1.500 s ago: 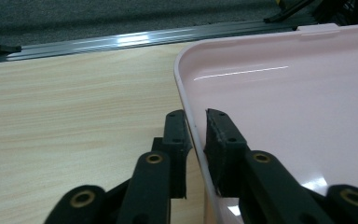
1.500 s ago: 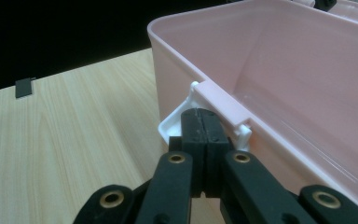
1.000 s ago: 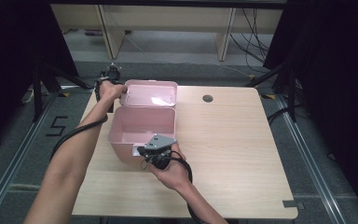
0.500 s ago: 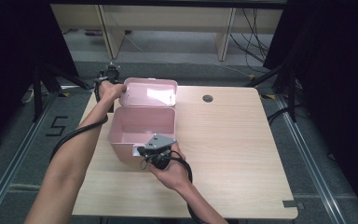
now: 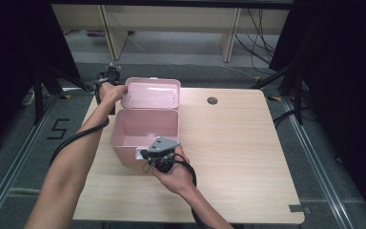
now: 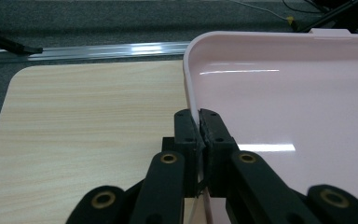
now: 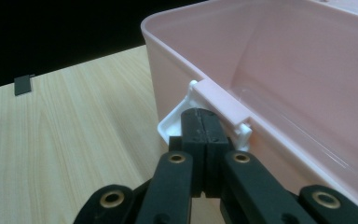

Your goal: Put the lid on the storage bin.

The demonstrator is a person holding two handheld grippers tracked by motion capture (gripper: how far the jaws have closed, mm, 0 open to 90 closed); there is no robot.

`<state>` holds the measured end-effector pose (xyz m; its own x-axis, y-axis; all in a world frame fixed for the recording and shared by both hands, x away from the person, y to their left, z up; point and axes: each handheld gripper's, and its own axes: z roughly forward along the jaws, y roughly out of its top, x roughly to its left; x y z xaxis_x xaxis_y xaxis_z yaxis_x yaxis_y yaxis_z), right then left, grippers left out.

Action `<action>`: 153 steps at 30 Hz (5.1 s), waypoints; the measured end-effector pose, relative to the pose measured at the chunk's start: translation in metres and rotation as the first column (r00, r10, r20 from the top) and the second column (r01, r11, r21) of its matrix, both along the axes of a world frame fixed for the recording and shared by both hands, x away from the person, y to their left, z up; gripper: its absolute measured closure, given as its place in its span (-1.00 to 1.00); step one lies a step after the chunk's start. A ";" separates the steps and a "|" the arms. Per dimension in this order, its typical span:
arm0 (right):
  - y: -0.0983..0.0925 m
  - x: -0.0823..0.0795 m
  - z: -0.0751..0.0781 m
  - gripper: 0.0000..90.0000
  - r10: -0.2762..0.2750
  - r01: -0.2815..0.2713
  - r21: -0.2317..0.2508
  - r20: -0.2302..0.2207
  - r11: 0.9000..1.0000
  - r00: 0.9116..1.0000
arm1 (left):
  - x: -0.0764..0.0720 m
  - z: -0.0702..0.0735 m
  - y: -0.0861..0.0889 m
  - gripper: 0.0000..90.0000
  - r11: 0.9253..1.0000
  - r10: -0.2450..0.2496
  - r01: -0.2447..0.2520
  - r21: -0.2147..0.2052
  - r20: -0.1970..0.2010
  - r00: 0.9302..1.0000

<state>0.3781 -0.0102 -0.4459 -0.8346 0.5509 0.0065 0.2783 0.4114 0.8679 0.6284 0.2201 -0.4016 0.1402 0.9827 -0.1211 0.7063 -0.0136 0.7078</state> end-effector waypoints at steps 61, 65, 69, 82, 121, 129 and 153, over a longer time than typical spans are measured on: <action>0.003 0.001 0.000 1.00 -0.018 0.018 0.012 -0.010 1.000 1.000 | -0.027 0.034 0.009 0.96 0.998 -0.009 0.020 -0.066 0.168 0.986; 0.001 0.001 0.002 1.00 -0.008 0.008 -0.005 -0.018 1.000 1.000 | -0.029 0.036 0.009 0.96 0.998 -0.010 0.021 -0.061 0.168 0.986; 0.002 0.001 0.002 1.00 -0.009 0.009 -0.005 -0.017 1.000 1.000 | -0.030 0.037 0.008 0.96 0.998 -0.001 0.013 -0.069 0.181 0.984; 0.002 0.001 0.002 1.00 -0.007 0.007 -0.005 -0.019 1.000 1.000 | -0.035 0.039 0.008 0.96 0.997 -0.007 0.022 -0.068 0.207 0.978; 0.002 0.003 0.002 1.00 0.008 -0.008 -0.020 0.017 1.000 1.000 | -0.056 0.050 0.010 0.97 0.997 -0.027 0.044 -0.057 0.268 0.963; 0.002 0.002 0.002 1.00 -0.007 0.007 -0.007 -0.018 1.000 1.000 | -0.061 0.051 0.010 0.97 0.998 -0.029 0.046 -0.053 0.284 0.958; 0.002 0.002 0.002 1.00 0.001 -0.001 -0.013 0.007 1.000 1.000 | -0.079 0.052 0.010 0.97 0.998 -0.035 0.051 -0.038 0.345 0.938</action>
